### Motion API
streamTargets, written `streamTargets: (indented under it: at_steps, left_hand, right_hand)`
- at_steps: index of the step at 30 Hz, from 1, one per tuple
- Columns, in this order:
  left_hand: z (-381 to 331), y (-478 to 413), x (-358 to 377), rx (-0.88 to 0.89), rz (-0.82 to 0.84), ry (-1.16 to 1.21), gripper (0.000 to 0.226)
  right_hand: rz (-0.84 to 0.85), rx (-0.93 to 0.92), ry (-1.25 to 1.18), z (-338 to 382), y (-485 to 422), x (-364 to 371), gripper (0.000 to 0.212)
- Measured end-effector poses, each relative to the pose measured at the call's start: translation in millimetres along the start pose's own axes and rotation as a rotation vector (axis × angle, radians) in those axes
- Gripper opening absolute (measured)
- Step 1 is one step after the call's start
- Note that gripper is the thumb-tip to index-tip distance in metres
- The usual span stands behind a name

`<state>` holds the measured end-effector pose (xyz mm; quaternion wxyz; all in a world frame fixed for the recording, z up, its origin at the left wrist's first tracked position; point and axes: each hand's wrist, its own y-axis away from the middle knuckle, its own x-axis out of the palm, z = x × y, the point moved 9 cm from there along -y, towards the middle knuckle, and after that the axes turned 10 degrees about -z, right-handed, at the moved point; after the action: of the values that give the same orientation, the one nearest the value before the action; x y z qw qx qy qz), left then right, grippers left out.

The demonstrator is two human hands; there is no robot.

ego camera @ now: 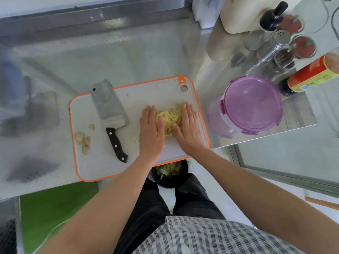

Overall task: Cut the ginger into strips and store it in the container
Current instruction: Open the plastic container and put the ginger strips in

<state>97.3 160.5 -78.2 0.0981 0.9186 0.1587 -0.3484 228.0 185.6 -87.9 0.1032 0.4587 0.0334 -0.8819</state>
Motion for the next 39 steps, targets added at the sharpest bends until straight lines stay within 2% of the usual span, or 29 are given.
streamTargets:
  at_steps: [4, 6, 8, 11, 17, 25, 29, 33, 36, 39]
  left_hand:
    - [0, 0, -6, 0.026, -0.039, 0.000, 0.058]
    - [-3, 0, -9, 0.048, -0.038, 0.005, 0.056]
    - [-3, -2, -10, 0.063, -0.031, 0.002, 0.055]
    - [-1, -7, -5, 0.073, -0.002, 0.008, 0.057]
    - [-2, -4, 3, 0.116, 0.053, 0.015, 0.046]
    - [0, 15, 1, 0.151, 0.071, -0.004, 0.054]
    - [1, 12, -20, 0.225, -0.029, -0.114, 0.056]
    - [18, 21, -49, 0.067, -0.248, -0.220, 0.058]
    - [31, 41, -29, -0.063, -0.142, -0.075, 0.061]
    - [20, 54, -9, -0.054, -0.059, 0.048, 0.067]
  right_hand:
    - [0.060, -0.107, -0.106, 12, 5, -2, 0.075]
    - [0.013, -0.144, -0.118, 8, -2, -17, 0.070]
    - [-0.058, -0.107, -0.155, -4, -15, -28, 0.066]
    - [-0.026, -0.040, -0.141, -11, -27, -20, 0.068]
    - [0.052, -0.123, -0.193, 18, -12, 7, 0.065]
    - [0.097, -0.144, -0.265, 24, 10, 9, 0.063]
    - [0.008, -0.105, -0.309, 13, 1, -11, 0.059]
    - [0.028, 0.007, -0.313, 5, 12, -6, 0.065]
    - [0.127, -0.035, -0.309, 13, 29, 9, 0.067]
    - [0.151, 0.029, -0.393, 10, 30, 3, 0.063]
